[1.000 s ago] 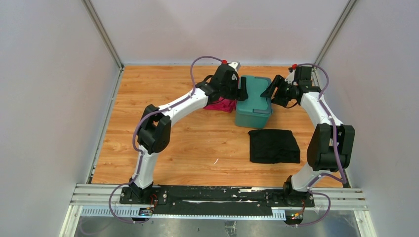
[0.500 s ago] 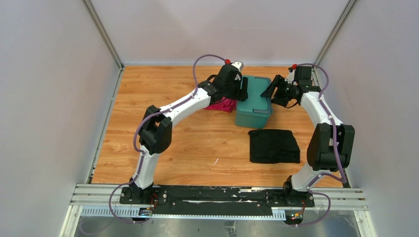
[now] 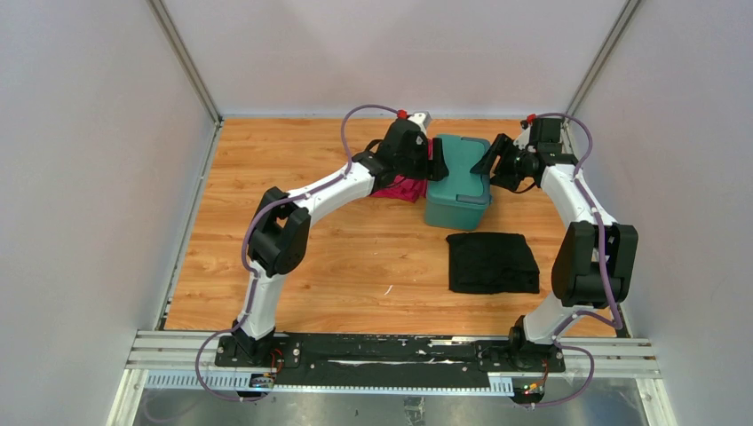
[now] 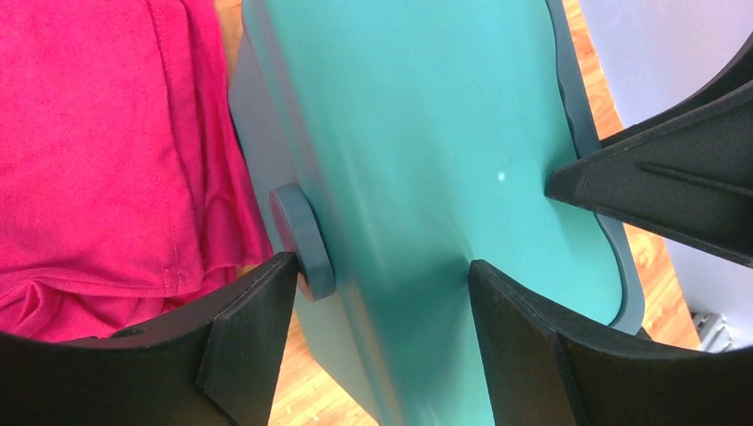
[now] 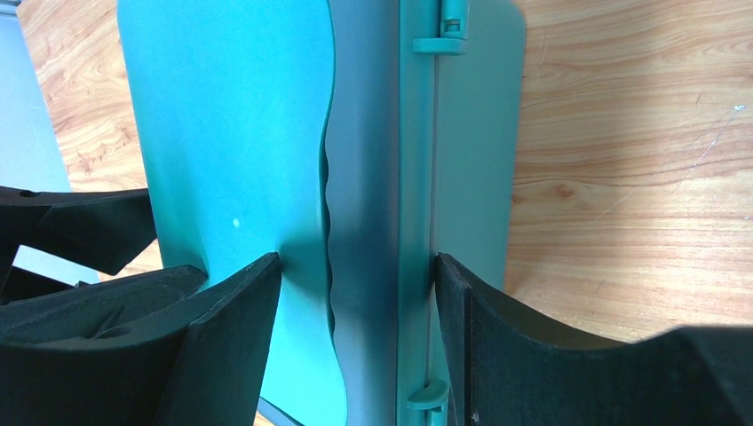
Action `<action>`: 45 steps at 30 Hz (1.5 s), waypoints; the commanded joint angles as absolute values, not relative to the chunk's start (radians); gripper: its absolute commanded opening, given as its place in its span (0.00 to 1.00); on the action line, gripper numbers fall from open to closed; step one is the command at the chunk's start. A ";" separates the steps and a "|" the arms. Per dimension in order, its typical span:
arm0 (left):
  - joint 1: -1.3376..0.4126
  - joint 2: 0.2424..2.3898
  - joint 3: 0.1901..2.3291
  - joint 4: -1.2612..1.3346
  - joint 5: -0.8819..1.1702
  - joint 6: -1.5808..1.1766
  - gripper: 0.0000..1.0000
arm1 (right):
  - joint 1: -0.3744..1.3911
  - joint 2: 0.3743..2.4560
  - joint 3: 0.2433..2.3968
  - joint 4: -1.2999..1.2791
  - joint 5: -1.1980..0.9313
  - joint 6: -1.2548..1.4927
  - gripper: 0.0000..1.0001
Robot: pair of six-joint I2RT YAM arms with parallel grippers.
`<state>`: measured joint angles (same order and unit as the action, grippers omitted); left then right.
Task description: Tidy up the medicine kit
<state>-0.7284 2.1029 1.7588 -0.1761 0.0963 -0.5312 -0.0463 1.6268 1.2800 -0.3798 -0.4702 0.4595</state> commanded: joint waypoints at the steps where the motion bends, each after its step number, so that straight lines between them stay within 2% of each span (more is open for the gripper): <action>1: -0.759 2.179 1.679 -0.232 0.255 -0.564 0.75 | -0.024 1.662 1.279 -0.446 -0.459 0.451 0.66; 7: -0.735 2.173 1.664 -0.214 0.278 -0.568 0.80 | -0.018 1.668 1.282 -0.449 -0.451 0.450 0.66; 11: -0.717 2.142 1.674 -0.241 0.245 -0.548 0.87 | -0.016 1.627 1.275 -0.453 -0.385 0.457 0.66; 16: -0.686 2.059 1.711 -0.290 0.236 -0.509 0.99 | -0.017 1.445 1.229 -0.389 -0.242 0.479 0.69; 21: -0.681 1.965 1.792 -0.365 0.238 -0.468 1.00 | -0.017 1.284 1.222 -0.339 -0.184 0.475 0.74; 24: -0.681 1.878 1.772 -0.414 0.169 -0.430 1.00 | -0.018 1.193 1.214 -0.358 -0.143 0.478 0.77; 27: -0.680 1.763 1.692 -0.454 0.067 -0.393 1.00 | -0.019 1.109 1.203 -0.414 -0.135 0.480 0.84; 32: -0.674 1.515 1.467 -0.483 -0.074 -0.357 1.00 | -0.019 0.996 1.187 -0.537 -0.208 0.449 0.90; 35: -0.672 1.310 1.314 -0.510 -0.166 -0.326 1.00 | -0.020 0.946 1.194 -0.619 -0.240 0.399 0.98; 39: -0.670 1.061 1.137 -0.572 -0.325 -0.299 1.00 | -0.020 0.888 1.214 -0.729 -0.246 0.324 0.99; 45: -0.670 0.814 1.036 -0.718 -0.496 -0.327 1.00 | -0.019 0.840 1.195 -0.780 -0.268 0.294 0.99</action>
<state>-0.6754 0.9176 1.0805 -0.6132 -0.3279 -0.3290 -0.0322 0.8654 1.2049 -0.6888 -0.2363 0.3477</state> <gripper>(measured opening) 0.998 0.991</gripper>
